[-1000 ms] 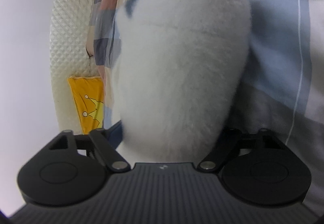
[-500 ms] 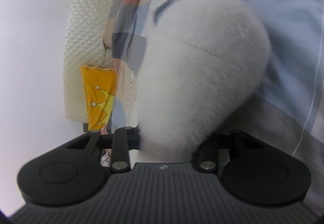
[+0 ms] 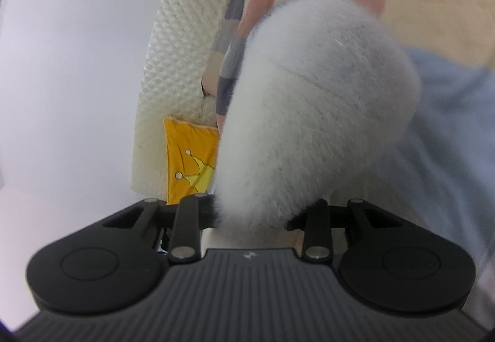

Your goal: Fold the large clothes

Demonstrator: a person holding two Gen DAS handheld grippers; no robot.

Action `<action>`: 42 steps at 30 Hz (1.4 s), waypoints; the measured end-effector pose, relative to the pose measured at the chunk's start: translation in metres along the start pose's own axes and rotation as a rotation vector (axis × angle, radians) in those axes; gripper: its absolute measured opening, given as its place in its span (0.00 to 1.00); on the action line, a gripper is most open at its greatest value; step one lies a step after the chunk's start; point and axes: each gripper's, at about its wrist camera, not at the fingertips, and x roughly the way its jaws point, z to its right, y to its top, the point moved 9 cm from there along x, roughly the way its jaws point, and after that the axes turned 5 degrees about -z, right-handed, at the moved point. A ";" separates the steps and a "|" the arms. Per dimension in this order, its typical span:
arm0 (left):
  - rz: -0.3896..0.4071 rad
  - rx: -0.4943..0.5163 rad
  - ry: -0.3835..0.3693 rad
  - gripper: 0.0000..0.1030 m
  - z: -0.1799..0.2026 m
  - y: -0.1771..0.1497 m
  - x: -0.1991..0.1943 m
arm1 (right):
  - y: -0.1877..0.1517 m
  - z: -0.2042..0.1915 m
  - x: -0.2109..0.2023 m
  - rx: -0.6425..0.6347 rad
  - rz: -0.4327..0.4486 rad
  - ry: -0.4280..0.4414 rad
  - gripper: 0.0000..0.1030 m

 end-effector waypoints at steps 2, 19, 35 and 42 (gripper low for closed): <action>-0.016 0.010 -0.006 0.43 0.016 0.005 0.022 | 0.020 -0.003 0.002 -0.007 0.014 -0.005 0.35; -0.141 0.103 0.005 0.43 0.125 0.047 0.230 | 0.180 -0.004 0.080 -0.040 0.098 -0.043 0.35; -0.218 0.250 -0.044 0.43 0.187 0.046 0.390 | 0.295 0.016 0.127 -0.075 0.177 -0.058 0.35; -0.281 0.279 -0.003 0.43 0.139 0.025 0.417 | 0.280 0.074 0.131 -0.038 0.150 -0.123 0.35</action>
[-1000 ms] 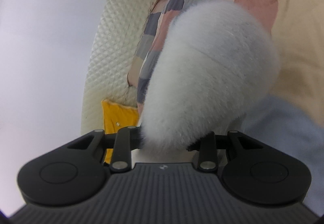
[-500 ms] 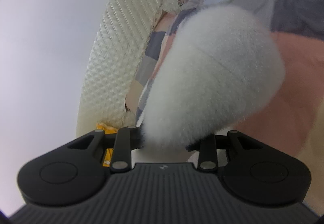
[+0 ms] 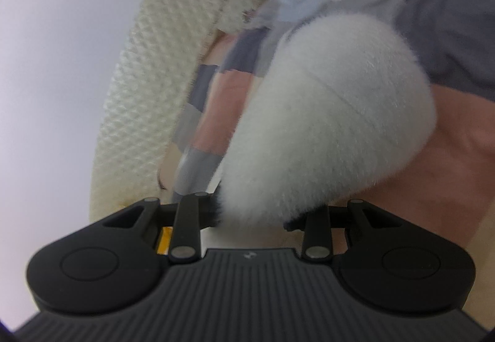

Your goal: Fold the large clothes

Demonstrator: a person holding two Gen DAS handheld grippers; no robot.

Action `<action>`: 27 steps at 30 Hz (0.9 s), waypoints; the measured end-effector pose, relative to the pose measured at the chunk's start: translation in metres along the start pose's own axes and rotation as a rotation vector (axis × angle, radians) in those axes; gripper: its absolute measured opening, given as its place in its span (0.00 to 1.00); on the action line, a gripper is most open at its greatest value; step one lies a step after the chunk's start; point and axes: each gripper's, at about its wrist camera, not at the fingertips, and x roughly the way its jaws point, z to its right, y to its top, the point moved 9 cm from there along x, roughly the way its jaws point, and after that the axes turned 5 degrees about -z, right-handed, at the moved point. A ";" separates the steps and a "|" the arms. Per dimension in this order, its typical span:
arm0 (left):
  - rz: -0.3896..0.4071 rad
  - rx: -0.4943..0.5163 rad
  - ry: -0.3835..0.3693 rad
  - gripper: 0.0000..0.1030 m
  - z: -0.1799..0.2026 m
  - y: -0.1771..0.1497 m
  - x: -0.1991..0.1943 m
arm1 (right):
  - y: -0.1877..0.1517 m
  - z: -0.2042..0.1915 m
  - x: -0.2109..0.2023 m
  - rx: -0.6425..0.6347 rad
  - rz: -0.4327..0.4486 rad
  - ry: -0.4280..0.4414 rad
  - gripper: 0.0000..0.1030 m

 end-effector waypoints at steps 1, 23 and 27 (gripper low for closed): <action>-0.009 0.019 -0.001 0.43 -0.005 -0.005 0.001 | -0.002 0.007 0.000 0.004 -0.006 -0.007 0.35; -0.117 0.038 -0.026 0.56 -0.065 -0.062 -0.022 | -0.051 0.058 -0.032 0.078 -0.125 -0.040 0.44; -0.137 0.086 0.036 0.59 -0.054 -0.064 -0.041 | -0.058 0.051 -0.053 0.051 -0.137 -0.097 0.45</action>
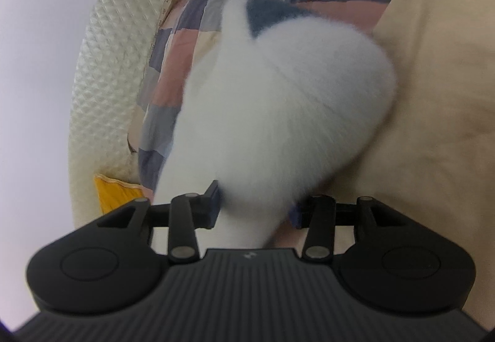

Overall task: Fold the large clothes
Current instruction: 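Open both grippers and pull them back from the folded sweater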

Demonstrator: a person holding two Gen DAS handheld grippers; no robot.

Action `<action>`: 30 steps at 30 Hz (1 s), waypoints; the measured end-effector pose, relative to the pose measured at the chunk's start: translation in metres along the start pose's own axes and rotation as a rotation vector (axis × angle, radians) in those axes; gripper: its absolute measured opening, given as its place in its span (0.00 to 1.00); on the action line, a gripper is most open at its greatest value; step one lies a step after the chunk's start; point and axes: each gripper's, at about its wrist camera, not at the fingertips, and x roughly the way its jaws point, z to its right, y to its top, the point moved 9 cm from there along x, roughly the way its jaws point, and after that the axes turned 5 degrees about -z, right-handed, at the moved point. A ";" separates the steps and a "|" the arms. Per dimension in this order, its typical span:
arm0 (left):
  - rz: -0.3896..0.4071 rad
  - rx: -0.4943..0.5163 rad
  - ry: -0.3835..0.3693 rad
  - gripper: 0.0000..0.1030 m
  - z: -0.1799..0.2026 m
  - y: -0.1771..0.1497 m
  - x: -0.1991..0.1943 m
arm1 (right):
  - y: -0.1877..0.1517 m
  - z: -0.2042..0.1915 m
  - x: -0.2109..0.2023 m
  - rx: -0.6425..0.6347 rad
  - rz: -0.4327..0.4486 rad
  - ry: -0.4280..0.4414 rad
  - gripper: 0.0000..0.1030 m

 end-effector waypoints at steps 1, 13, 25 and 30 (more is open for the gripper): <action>-0.002 0.018 0.020 0.60 0.004 -0.001 -0.006 | -0.003 -0.001 -0.005 -0.007 0.000 -0.010 0.45; 0.057 0.285 0.165 0.60 0.108 -0.027 -0.119 | -0.041 -0.078 -0.103 -0.205 0.061 -0.048 0.45; 0.174 0.517 0.176 0.60 0.217 -0.116 -0.268 | -0.112 -0.176 -0.223 -0.556 0.198 -0.033 0.45; 0.213 0.586 0.155 0.60 0.246 -0.163 -0.314 | -0.150 -0.197 -0.260 -0.688 0.221 -0.041 0.45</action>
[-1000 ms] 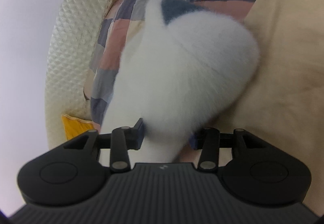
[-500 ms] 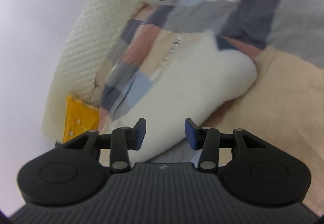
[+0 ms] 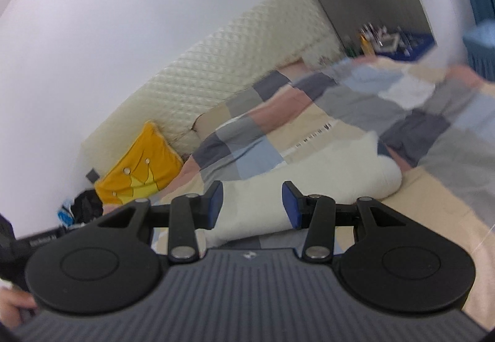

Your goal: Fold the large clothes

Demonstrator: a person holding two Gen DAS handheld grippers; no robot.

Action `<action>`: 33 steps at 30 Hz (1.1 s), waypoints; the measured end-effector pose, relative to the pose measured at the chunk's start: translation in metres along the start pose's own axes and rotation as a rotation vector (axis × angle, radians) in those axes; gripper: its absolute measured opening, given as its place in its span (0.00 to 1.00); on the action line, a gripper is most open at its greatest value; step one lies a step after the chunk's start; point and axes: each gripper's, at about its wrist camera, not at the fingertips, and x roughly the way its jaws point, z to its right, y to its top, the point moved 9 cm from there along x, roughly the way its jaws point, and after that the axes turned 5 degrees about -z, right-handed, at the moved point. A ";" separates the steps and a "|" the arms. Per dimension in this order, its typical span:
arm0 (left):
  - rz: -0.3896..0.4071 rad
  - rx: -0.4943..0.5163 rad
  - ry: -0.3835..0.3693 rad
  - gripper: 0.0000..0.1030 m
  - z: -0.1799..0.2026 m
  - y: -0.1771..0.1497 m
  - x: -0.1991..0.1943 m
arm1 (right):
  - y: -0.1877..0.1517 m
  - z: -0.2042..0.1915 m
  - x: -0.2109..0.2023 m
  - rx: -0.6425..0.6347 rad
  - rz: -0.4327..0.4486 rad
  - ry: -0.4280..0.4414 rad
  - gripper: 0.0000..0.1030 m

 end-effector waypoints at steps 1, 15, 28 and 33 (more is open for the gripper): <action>0.010 0.018 0.000 0.60 0.007 -0.004 -0.009 | -0.002 -0.005 -0.007 -0.021 0.006 -0.002 0.45; 0.137 0.211 0.048 0.62 0.061 -0.081 -0.087 | -0.052 -0.046 -0.087 -0.261 0.118 -0.056 0.45; 0.192 0.166 0.028 0.62 0.067 -0.134 -0.107 | -0.101 -0.050 -0.107 -0.374 0.118 -0.105 0.45; 0.195 0.138 0.040 0.62 0.055 -0.144 -0.107 | -0.115 -0.048 -0.098 -0.369 0.086 -0.113 0.45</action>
